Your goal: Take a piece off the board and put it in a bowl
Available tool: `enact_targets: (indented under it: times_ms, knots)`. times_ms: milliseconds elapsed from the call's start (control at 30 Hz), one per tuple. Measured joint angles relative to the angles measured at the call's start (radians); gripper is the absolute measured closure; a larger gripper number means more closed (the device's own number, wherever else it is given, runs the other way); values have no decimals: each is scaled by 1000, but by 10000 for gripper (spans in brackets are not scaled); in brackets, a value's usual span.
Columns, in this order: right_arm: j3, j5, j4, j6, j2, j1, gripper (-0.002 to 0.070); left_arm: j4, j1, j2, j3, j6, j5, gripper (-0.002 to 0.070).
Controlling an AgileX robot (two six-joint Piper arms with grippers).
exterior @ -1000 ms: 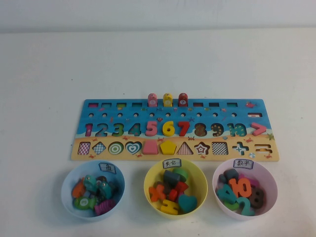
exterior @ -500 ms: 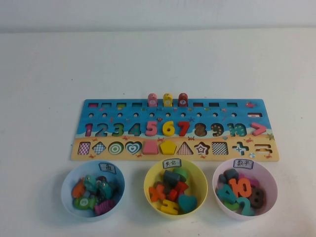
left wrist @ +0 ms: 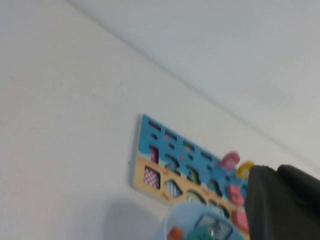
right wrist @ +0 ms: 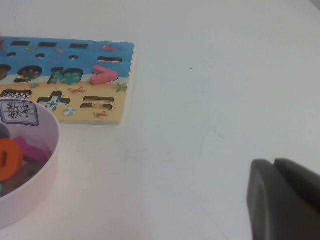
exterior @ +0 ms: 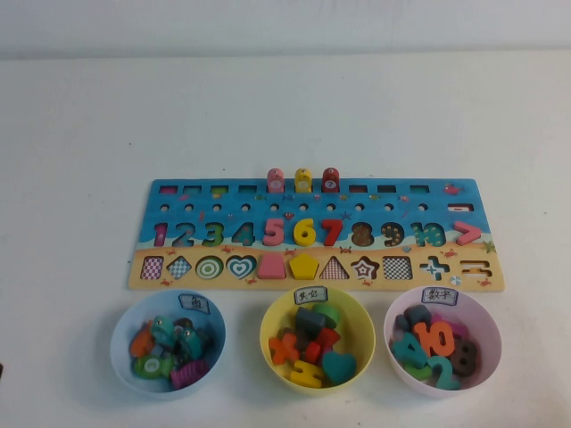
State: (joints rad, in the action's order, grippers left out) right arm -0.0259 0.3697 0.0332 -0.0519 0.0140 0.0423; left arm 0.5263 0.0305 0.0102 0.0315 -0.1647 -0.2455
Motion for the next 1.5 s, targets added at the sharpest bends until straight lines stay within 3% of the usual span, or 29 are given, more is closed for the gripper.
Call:
enact_targets:
  times_ms: [400,733,833,1233,1500]
  knots:
    - [0,0,0,0,0,0,694,-220,0,-495,650,304,-679,678]
    - [0,0,0,0,0,0,694,-348,17,-1001,1011,397,-861,678]
    - [0,0,0,0,0,0,694,-357,64,-1111,1090,397,-871,678]
    - [0,0,0,0,0,0,694,-545,378,-1478,1288,342,-977,678]
    - [0,0,0,0,0,0,694,-593,457,-1584,1363,337,-983,678]
